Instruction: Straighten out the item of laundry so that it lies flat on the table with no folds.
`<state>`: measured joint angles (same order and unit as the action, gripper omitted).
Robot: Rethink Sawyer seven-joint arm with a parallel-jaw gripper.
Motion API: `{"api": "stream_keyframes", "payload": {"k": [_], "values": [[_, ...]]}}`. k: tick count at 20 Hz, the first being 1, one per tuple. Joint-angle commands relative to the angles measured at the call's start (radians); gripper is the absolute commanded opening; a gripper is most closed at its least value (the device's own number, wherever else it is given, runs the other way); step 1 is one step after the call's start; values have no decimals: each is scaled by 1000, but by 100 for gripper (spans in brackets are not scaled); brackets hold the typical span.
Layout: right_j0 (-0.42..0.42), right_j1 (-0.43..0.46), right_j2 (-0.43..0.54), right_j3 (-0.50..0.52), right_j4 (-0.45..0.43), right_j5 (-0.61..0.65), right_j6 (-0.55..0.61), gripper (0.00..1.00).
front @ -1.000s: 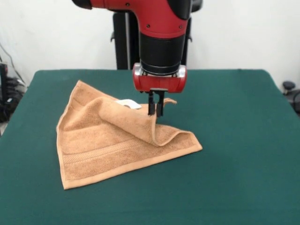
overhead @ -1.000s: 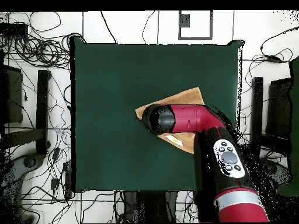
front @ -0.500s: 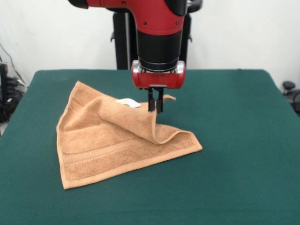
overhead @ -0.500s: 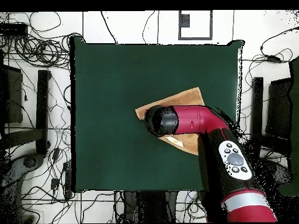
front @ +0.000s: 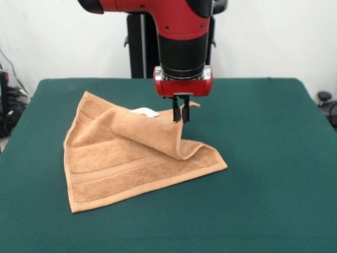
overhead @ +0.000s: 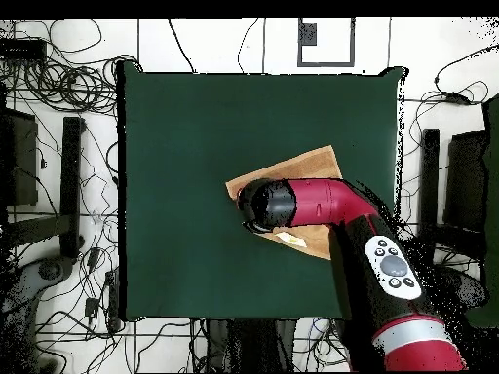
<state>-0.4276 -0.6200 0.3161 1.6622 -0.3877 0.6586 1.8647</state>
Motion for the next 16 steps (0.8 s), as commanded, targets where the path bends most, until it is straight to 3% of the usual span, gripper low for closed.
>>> {"api": "stream_keyframes", "payload": {"k": [1, 16], "values": [[-2, -1, 138, 121, -57, 97, -226, 0], [-41, -97, 174, 248, -49, 98, -218, 0]]}}
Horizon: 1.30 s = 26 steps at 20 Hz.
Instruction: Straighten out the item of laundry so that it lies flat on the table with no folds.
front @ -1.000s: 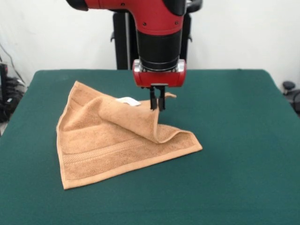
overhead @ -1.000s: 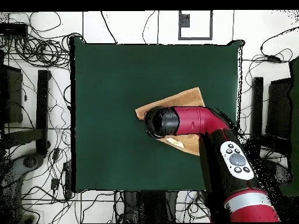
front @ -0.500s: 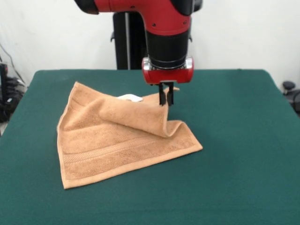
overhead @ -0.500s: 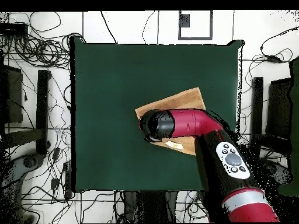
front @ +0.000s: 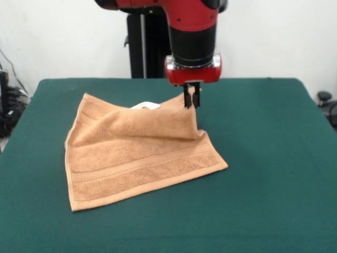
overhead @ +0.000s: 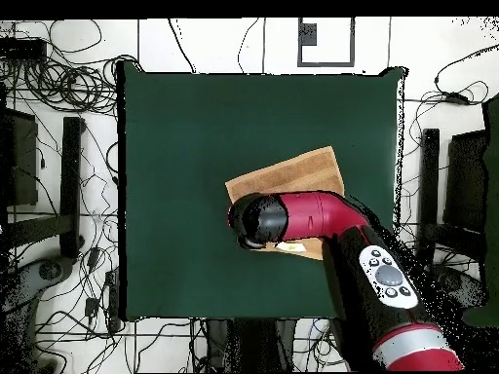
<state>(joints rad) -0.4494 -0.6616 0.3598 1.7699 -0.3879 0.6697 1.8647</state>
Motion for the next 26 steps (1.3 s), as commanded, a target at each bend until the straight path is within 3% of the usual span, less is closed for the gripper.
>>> {"api": "stream_keyframes", "payload": {"k": [1, 10, 26], "values": [[-27, -65, 136, 145, -48, 93, -220, 0], [-119, -131, 161, 231, -68, 100, -248, 0], [-91, -140, 199, 273, -222, 110, -252, 0]]}}
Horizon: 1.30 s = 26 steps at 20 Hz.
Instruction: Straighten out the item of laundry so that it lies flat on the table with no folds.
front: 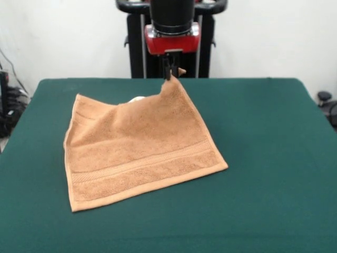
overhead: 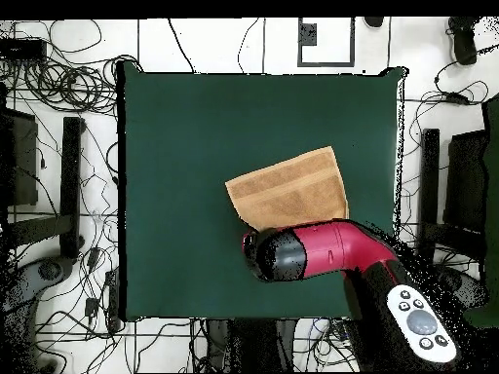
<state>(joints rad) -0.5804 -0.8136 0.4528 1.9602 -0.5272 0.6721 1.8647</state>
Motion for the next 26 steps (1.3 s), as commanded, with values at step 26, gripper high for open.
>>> {"api": "stream_keyframes", "payload": {"k": [26], "values": [[243, 106, 25, 8, -140, 56, -37, 0]]}}
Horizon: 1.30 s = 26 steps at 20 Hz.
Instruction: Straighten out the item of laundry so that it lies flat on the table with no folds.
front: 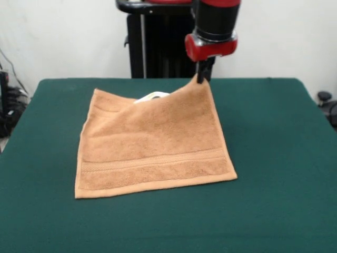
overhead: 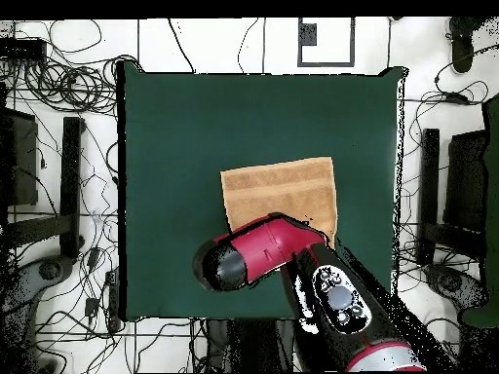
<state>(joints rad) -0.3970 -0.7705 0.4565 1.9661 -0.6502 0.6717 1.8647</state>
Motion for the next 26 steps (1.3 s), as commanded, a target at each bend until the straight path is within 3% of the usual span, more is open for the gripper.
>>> {"api": "stream_keyframes", "payload": {"k": [1, 11, 15, 16, 19, 26], "values": [[56, 65, 19, -4, -19, 63, -46, 0], [72, 124, -34, -79, -53, 51, -23, 0], [98, 129, -95, -87, -51, 62, 45, 0], [108, 130, -112, -89, -51, 69, 66, 100], [94, 128, -102, -92, -68, 19, 29, 100], [79, 75, -98, -57, -3, 48, 7, 100]]}}
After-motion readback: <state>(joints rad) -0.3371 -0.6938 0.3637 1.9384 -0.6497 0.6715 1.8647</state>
